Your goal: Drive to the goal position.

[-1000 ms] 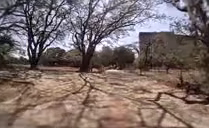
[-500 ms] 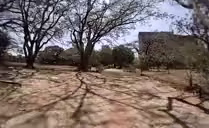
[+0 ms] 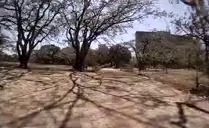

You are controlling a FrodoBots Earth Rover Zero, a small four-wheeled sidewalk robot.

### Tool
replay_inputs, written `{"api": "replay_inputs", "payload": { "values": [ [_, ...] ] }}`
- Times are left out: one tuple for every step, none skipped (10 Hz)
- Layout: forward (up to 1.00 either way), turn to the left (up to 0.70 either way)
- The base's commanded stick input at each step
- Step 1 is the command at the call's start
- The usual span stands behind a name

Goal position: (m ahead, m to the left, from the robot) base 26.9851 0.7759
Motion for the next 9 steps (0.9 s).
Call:
{"api": "replay_inputs", "payload": {
  "values": [
    [0.7,0.0],
    [0.7,0.0],
    [0.7,0.0],
    [0.7,0.0],
    [0.67,0.0],
    [0.68,0.0],
    [0.7,0.0],
    [0.7,0.0],
    [0.7,0.0]
  ]
}}
